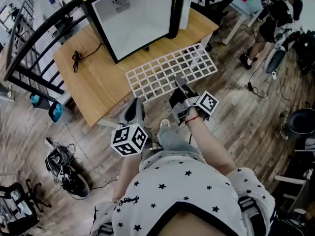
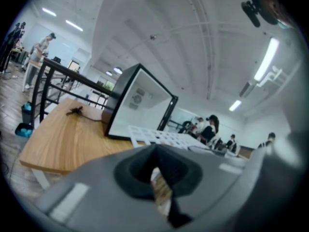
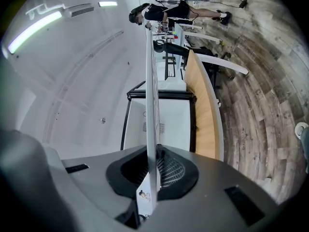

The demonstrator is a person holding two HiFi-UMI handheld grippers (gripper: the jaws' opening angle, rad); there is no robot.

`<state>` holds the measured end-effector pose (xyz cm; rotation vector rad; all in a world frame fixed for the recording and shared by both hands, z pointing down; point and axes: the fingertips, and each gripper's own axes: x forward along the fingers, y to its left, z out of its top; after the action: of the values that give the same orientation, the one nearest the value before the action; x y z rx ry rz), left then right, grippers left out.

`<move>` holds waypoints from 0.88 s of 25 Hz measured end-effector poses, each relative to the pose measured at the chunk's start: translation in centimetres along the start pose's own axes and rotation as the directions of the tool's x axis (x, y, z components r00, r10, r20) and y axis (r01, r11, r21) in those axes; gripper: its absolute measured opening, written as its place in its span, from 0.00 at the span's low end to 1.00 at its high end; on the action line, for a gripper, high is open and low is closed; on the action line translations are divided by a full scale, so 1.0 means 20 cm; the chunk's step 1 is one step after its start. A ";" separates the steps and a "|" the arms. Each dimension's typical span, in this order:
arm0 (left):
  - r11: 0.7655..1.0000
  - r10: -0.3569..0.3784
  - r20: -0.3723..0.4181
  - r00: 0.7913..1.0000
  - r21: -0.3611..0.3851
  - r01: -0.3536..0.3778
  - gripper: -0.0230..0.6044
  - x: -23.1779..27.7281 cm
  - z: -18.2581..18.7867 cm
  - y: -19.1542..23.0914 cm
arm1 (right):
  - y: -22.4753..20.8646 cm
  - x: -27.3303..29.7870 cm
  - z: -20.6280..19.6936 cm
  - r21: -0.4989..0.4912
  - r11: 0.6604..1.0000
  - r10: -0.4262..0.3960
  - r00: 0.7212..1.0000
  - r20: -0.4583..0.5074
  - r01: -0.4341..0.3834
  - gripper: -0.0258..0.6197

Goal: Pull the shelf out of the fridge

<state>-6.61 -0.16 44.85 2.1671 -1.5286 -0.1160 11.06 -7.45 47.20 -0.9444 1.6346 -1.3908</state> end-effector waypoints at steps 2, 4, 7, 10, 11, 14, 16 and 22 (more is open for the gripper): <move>1.000 0.000 0.002 1.000 0.001 0.000 0.05 -0.01 -0.01 0.00 | 0.00 -0.03 -0.01 -0.005 1.000 0.005 1.000 -0.004 -0.005 0.10; 1.000 0.000 0.002 1.000 0.002 0.000 0.05 -0.03 -0.01 0.00 | 0.01 -0.05 -0.02 -0.005 1.000 0.009 1.000 -0.006 -0.009 0.10; 1.000 0.000 -0.001 1.000 0.006 0.000 0.05 -0.05 -0.03 0.00 | 0.00 -0.10 -0.03 -0.003 1.000 0.007 1.000 -0.006 -0.007 0.10; 1.000 0.005 0.002 1.000 0.006 -0.005 0.05 -0.07 -0.02 0.02 | -0.01 -0.12 -0.05 -0.008 1.000 0.000 1.000 -0.010 0.000 0.10; 1.000 0.008 0.004 1.000 0.004 -0.008 0.05 -0.07 -0.02 0.03 | -0.01 -0.13 -0.05 -0.009 1.000 -0.003 1.000 -0.012 0.002 0.10; 1.000 0.014 0.007 1.000 0.002 -0.014 0.05 -0.08 0.00 0.06 | -0.02 -0.12 -0.08 -0.009 1.000 -0.005 1.000 -0.017 0.005 0.10; 1.000 0.014 0.005 1.000 0.003 -0.014 0.05 -0.09 0.01 0.08 | -0.03 -0.12 -0.09 -0.011 1.000 -0.010 1.000 -0.019 0.010 0.10; 1.000 0.013 -0.004 1.000 0.003 -0.013 0.05 -0.07 0.01 0.11 | -0.06 -0.11 -0.11 -0.015 0.999 -0.041 0.999 -0.021 0.041 0.10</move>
<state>-9.04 0.51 45.34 2.1581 -1.5416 -0.1050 10.01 -4.69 48.89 -0.9794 1.6519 -1.4226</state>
